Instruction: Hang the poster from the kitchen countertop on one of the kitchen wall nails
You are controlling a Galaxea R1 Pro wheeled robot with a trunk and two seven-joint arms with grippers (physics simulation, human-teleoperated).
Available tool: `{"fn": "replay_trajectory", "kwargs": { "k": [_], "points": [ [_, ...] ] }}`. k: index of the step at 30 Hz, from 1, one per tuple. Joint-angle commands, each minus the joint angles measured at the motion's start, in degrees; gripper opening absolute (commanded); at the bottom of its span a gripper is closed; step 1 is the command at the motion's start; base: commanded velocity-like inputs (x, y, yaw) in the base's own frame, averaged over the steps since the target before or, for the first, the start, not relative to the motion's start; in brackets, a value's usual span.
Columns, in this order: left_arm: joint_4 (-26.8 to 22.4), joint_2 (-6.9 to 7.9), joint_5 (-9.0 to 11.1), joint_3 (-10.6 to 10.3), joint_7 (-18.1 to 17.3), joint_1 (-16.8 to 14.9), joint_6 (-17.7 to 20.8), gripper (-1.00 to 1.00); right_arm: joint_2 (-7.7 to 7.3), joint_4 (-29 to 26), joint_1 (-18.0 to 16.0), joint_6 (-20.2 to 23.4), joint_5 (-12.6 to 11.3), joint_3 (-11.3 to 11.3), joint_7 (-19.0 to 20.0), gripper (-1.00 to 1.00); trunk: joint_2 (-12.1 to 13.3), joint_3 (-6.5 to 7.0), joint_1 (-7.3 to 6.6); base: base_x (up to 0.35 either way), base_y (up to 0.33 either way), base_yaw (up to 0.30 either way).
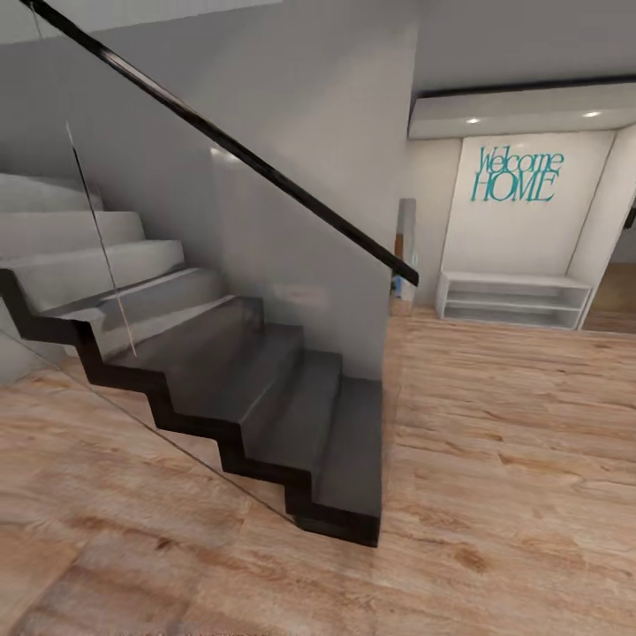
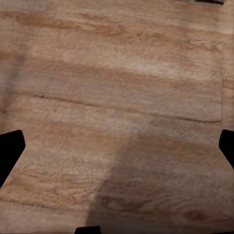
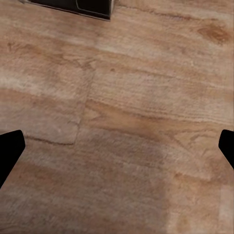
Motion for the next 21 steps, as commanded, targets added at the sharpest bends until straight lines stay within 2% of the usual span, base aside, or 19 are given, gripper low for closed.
{"fn": "replay_trajectory", "kwargs": {
  "k": [1,10,21],
  "points": [
    [-0.06,-0.01,-0.55,0.12,-0.02,0.01,-0.09,1.0,0.03,0.03,-0.02,-0.19,0.07,0.03,-0.03,1.0,-0.03,-0.05,0.0,-0.002,-0.005,0.285],
    [1.52,-0.04,-0.62,-0.18,-0.02,0.01,-0.11,1.0,0.18,0.03,-0.02,-0.2,0.07,0.04,-0.07,1.0,-0.03,-0.05,0.0,-0.019,-0.029,0.284],
    [1.79,-0.08,-0.63,-0.07,-0.02,0.01,-0.26,1.0,0.19,0.03,-0.02,-0.2,0.07,-0.02,-0.06,1.0,-0.03,-0.06,0.0,-0.169,-0.228,0.058]
  ]
}}
